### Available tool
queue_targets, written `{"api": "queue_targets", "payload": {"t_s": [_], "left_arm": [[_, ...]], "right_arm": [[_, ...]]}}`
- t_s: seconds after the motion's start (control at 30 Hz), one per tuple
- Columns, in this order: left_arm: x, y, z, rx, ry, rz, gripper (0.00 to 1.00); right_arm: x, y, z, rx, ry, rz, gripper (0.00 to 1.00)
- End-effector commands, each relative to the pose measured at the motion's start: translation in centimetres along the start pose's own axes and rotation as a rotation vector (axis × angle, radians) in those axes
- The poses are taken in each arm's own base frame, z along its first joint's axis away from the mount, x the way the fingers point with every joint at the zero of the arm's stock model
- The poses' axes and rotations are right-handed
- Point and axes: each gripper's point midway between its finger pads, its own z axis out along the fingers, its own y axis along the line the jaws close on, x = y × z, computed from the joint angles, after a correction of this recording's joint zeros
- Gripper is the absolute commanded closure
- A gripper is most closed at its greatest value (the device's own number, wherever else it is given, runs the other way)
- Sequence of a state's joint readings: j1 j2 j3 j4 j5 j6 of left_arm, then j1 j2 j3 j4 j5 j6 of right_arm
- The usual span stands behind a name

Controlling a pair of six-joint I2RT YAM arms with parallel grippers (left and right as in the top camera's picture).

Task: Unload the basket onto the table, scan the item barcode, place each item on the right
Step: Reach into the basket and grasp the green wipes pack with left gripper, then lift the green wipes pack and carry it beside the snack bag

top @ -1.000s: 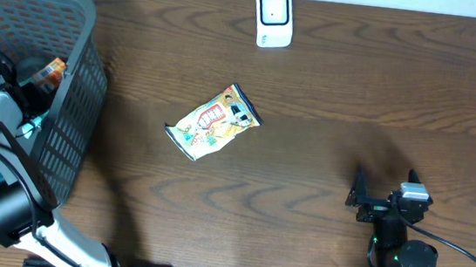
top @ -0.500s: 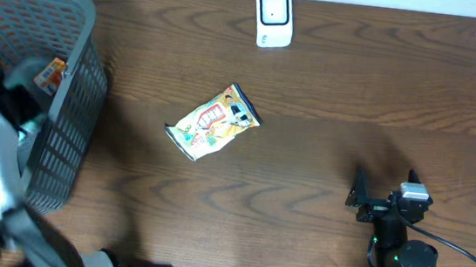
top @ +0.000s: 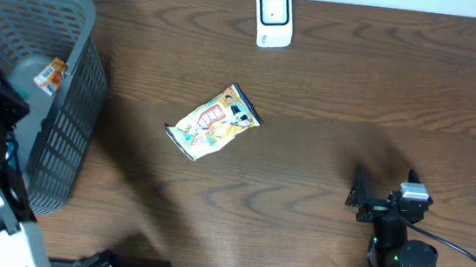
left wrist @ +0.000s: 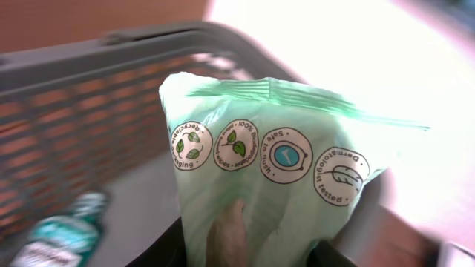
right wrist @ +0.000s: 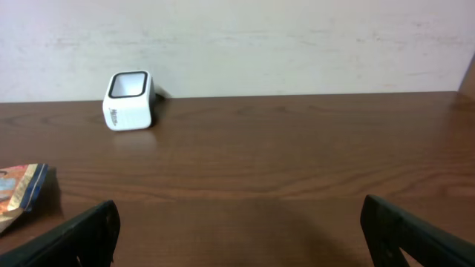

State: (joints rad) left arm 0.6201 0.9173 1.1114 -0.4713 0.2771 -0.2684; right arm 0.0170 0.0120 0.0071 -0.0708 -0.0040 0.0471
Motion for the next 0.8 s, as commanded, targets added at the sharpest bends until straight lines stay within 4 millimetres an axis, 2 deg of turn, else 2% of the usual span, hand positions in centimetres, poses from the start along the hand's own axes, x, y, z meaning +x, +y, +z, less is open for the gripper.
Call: {"api": "queue_targets", "payload": {"t_s": [0.0,0.1,0.37,0.5,0.77], "left_arm": [[0.5,-5.0,-2.2,0.260,0.041,0.000,0.67],[1.7,-6.8,-2.8,0.345,0.094,0.006,0.67],[5.5,-9.3,-2.8,0.428,0.227,0.106,0.67],[6.2,-10.6,-3.2,0.472,0.245,0.136,0.67],[6.9,-11.8,-3.6,0.516,0.265,0.155,0.67]], "right_arm": [[0.0,-0.3,0.0,0.015,-0.001,-0.010,0.01],[0.0,-0.3,0.0,0.015,-0.001,-0.011,0.01],[0.0,-0.3,0.0,0.015,-0.001,-0.011,0.01],[0.0,-0.3,0.0,0.015,-0.001,-0.011,0.01],[0.0,-0.3,0.0,0.015,-0.001,-0.011,0.01]]}}
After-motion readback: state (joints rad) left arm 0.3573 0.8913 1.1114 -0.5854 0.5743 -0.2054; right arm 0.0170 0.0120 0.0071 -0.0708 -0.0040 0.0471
